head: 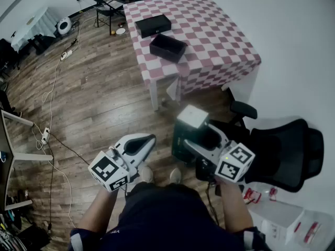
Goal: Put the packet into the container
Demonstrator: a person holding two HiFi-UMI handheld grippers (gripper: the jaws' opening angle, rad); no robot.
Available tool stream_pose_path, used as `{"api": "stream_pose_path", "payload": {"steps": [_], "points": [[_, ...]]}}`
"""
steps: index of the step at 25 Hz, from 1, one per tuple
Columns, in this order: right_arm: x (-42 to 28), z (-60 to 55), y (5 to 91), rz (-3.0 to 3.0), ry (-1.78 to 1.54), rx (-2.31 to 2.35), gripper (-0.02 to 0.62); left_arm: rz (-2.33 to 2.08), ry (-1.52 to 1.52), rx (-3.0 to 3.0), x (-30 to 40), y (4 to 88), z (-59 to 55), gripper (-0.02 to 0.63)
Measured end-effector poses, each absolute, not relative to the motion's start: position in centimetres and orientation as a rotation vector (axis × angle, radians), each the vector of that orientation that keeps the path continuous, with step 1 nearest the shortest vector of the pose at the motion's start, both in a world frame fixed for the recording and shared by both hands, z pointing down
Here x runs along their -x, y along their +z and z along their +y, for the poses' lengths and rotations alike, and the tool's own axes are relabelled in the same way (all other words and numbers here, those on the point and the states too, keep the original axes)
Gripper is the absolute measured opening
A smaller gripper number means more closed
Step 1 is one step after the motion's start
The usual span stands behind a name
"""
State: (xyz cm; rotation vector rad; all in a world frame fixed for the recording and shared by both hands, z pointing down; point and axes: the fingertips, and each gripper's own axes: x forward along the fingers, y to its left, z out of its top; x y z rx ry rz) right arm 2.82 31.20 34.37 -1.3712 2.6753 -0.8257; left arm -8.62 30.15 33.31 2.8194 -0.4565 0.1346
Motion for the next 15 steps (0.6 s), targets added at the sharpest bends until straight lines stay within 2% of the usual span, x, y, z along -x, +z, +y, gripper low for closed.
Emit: {"api": "stream_pose_path", "payload": {"steps": [15], "points": [[-6.5,31.4,34.6,2.668,-0.858,1.322,0.387,-0.509,0.141,-2.803,4.7,34.0,30.7,0.025]]}}
